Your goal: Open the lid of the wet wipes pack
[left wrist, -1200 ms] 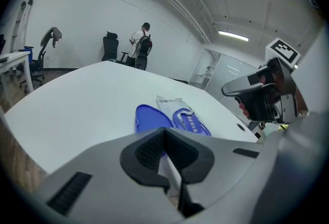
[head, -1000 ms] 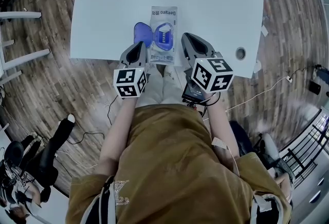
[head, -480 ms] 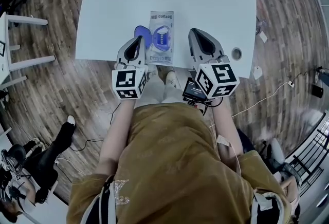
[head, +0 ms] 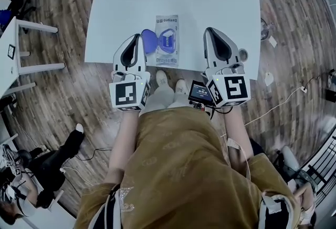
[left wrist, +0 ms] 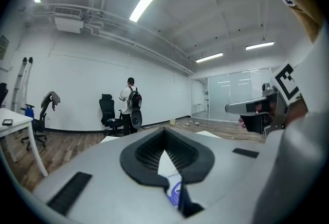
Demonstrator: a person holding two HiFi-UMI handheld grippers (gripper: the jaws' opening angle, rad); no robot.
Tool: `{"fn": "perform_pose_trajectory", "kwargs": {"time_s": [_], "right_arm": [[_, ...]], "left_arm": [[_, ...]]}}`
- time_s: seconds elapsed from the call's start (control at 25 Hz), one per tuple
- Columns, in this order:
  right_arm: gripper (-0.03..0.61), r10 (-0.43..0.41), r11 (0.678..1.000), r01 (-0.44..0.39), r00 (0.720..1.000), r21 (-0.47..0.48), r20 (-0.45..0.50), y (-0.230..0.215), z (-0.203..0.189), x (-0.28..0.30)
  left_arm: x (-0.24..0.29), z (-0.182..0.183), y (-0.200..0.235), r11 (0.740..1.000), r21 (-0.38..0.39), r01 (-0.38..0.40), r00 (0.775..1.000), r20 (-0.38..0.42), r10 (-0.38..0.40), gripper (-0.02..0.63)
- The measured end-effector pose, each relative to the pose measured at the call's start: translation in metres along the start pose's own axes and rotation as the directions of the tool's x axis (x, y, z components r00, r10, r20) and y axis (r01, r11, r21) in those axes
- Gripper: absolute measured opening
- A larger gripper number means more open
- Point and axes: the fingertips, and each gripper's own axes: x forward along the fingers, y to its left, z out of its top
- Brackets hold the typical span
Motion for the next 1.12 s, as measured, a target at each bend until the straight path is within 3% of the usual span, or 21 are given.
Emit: {"fn": "perform_pose_trajectory", "kwargs": {"time_s": [0.56,1.12], "right_arm": [[0.011,-0.079,0.992,0.096,0.981,-0.084,0.178,0.006,0.047,-0.037],[0.011,-0.119,0.985,0.141,0.975,-0.105,0.187,-0.005,0.062,-0.046]], "left_arm": [[-0.026,0.072,-0.010,1.000,0.017,-0.023,0.979,0.205,0.019,0.002],[-0.022,0.082,-0.001,0.998,-0.004,-0.059,0.976,0.211,0.058,0.002]]}}
